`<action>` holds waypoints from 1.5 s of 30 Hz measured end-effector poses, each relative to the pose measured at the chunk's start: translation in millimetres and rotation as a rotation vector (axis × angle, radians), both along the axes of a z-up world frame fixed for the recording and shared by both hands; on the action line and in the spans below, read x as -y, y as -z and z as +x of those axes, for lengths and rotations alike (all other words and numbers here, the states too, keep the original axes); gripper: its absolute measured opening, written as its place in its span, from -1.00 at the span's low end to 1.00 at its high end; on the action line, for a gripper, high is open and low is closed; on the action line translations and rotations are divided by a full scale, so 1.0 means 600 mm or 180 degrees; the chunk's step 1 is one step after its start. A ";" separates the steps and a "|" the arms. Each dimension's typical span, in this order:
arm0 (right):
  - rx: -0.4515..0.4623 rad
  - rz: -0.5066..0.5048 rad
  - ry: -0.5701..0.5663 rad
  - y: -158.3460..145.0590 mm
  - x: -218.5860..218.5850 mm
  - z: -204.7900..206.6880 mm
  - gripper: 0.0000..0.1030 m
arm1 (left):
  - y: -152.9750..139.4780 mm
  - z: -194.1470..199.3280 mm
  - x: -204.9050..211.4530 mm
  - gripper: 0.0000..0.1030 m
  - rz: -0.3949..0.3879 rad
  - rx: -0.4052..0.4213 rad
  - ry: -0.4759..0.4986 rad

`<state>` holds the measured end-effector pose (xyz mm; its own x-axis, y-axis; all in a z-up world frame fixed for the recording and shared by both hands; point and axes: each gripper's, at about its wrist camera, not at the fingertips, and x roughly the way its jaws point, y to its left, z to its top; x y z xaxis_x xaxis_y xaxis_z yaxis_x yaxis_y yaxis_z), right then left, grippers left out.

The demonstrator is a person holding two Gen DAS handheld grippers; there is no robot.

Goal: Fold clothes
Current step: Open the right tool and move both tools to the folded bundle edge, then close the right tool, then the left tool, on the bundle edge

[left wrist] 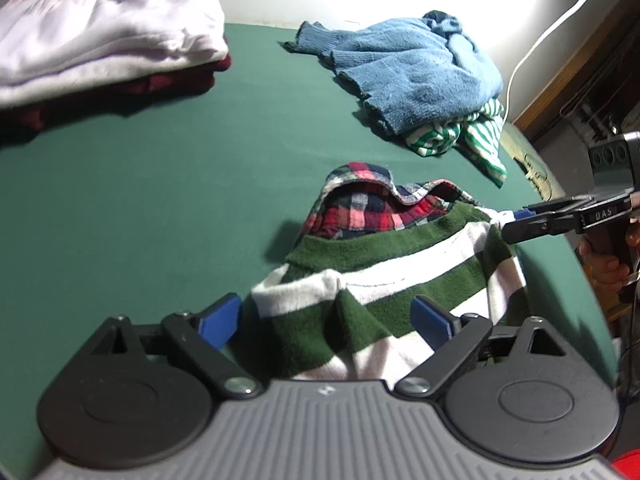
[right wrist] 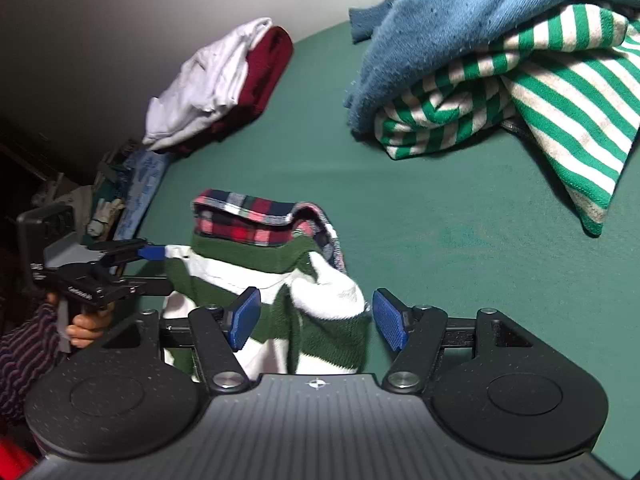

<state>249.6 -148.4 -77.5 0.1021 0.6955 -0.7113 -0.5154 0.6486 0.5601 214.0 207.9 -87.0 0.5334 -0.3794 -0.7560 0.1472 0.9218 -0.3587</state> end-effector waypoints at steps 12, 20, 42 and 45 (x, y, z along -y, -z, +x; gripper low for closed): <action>0.0028 -0.0006 -0.0194 0.018 -0.026 0.017 -0.49 | 0.001 -0.004 0.023 0.30 0.0320 0.0228 0.0079; 0.0156 -0.0057 -0.0379 0.014 -0.030 0.014 -0.50 | 0.001 0.002 0.012 0.25 0.0046 0.0168 -0.0032; 0.0290 -0.0220 -0.0154 0.008 -0.039 -0.004 -0.53 | -0.003 0.016 0.004 0.26 0.0324 0.0124 0.0064; 0.0312 -0.0218 -0.0199 0.008 -0.039 -0.004 -0.52 | -0.003 0.032 0.011 0.32 0.0380 0.0170 0.0414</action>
<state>247.1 -124.7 -82.3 0.1314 0.6529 -0.7460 -0.6061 0.6484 0.4606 233.4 201.2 -85.4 0.5264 -0.3570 -0.7717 0.2838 0.9293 -0.2363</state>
